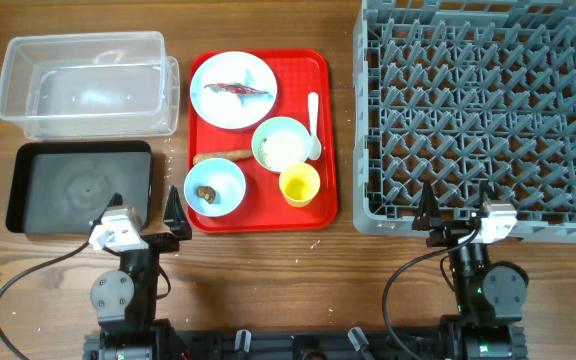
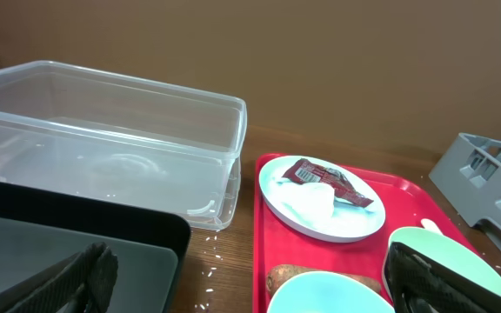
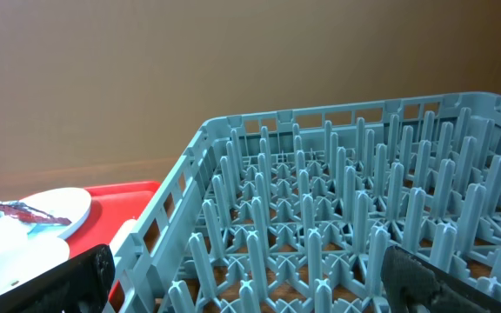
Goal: Sort waste into correct bins and load items into the dishwasher rack
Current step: 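Reach the left gripper toward the red wrapper on the plate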
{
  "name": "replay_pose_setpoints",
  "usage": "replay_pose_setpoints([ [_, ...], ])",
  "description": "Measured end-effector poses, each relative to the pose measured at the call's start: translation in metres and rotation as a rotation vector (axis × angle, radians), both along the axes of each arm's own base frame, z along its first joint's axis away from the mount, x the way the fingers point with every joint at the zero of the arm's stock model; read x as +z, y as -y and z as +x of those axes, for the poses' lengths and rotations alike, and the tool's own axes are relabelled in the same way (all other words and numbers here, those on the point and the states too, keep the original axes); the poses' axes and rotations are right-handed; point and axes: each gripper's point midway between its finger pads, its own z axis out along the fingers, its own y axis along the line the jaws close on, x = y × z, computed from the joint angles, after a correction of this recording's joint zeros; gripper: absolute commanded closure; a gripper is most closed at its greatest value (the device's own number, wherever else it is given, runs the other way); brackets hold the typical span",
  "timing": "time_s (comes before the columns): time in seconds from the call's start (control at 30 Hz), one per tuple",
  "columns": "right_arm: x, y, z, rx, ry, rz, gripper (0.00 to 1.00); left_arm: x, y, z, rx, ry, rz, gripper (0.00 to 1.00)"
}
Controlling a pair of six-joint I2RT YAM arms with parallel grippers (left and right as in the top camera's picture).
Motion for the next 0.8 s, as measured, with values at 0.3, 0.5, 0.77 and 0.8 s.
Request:
replay_pose_setpoints([
  [0.3,0.000,0.000,0.000,0.000,0.001,0.000,0.00,0.000,0.000,0.000,0.000,0.000,0.000,0.00],
  [0.5,0.001,-0.008,0.000,0.047,0.006,0.000,0.00,0.009,0.001,0.001,-0.005,0.039,0.003,0.00],
  [0.77,0.029,-0.018,-0.005,0.105,0.066,-0.007,0.00,0.020,0.012,0.000,-0.068,0.074,0.003,0.00],
  [0.8,0.037,-0.018,-0.007,0.106,0.079,-0.008,0.00,0.026,0.012,-0.001,-0.071,0.083,0.004,0.00],
])
